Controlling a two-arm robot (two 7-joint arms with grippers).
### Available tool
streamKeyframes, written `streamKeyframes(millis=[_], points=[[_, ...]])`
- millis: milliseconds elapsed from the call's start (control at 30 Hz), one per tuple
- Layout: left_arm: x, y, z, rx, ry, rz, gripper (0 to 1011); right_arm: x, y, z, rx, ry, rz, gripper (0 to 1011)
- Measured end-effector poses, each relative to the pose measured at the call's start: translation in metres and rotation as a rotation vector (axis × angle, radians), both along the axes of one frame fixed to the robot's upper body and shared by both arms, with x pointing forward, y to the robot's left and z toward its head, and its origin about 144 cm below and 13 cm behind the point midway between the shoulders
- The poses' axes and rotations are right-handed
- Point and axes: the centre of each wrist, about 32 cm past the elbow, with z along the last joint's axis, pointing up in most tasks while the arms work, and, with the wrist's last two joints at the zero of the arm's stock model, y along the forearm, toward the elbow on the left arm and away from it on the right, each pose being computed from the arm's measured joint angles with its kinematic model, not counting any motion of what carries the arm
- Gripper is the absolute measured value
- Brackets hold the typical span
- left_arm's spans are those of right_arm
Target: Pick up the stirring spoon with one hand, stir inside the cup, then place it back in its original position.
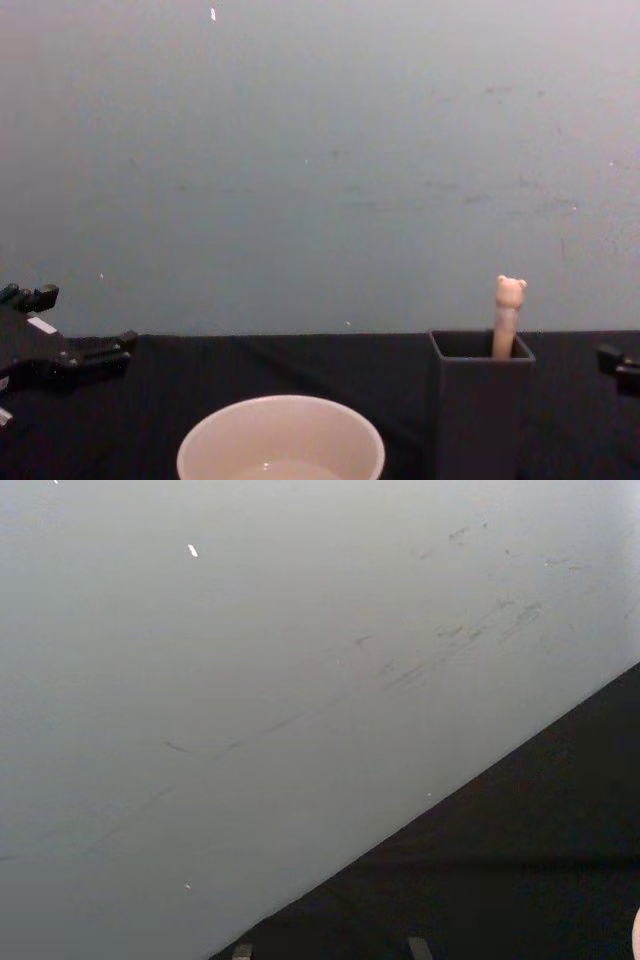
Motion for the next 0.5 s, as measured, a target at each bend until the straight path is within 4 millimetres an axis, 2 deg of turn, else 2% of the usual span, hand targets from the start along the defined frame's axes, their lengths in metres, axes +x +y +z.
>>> streamKeyframes(millis=[267, 500], points=[[0.000, 0.000, 0.000, 0.000, 0.000, 0.000, 1001, -0.007, 0.000, 0.008, 0.090, 0.038, 0.093, 1002], [0.000, 0.000, 0.000, 0.000, 0.000, 0.000, 1002, 0.002, 0.003, 0.013, 0.162, 0.056, 0.188, 1000]])
